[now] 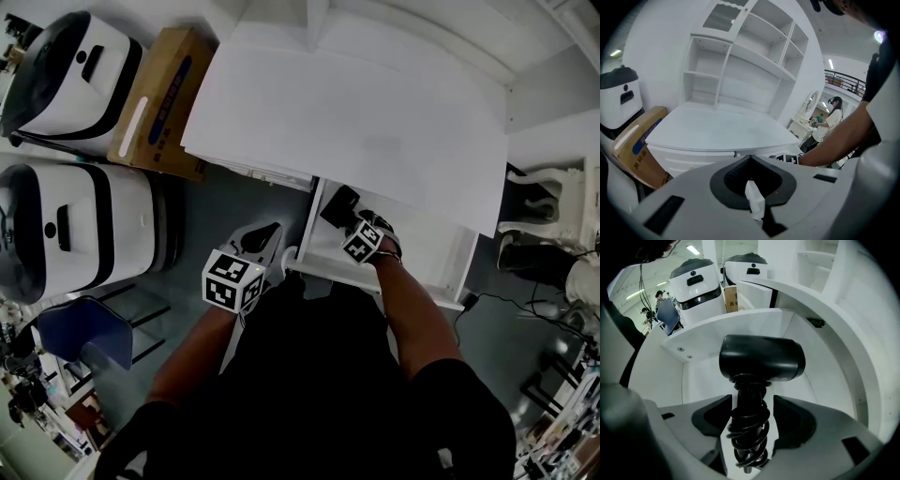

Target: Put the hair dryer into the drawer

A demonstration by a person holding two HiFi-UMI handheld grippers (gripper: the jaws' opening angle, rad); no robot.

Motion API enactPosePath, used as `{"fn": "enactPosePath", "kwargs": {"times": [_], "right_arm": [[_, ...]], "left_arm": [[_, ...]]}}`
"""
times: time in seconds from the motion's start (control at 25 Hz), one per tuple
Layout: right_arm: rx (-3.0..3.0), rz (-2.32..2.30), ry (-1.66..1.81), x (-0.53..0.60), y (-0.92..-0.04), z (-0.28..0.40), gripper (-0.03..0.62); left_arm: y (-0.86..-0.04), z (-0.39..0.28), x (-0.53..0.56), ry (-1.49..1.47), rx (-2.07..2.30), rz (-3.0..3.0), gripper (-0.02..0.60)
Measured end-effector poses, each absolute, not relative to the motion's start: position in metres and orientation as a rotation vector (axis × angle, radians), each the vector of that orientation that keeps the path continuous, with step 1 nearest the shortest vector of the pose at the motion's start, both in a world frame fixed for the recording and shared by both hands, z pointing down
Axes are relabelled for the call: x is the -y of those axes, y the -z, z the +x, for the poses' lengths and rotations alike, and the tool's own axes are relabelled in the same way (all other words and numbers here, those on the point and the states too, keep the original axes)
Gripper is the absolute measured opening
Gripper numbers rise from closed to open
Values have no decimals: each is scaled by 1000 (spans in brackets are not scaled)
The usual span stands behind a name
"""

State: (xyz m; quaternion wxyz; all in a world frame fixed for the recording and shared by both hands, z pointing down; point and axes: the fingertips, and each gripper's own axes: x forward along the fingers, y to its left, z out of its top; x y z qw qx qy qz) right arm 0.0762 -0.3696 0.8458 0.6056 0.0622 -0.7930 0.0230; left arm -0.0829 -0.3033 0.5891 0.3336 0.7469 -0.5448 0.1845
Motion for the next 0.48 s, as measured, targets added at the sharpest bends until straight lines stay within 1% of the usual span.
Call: {"fn": "enactPosePath", "kwargs": {"times": [0.2, 0.48], "right_arm": [[1889, 231, -63, 371, -824, 82, 264], [1995, 449, -177, 384, -777, 86, 262]], "left_arm": [[-583, -80, 307, -485, 1391, 1999, 9], [-571, -76, 322, -479, 1342, 2107, 9]]}}
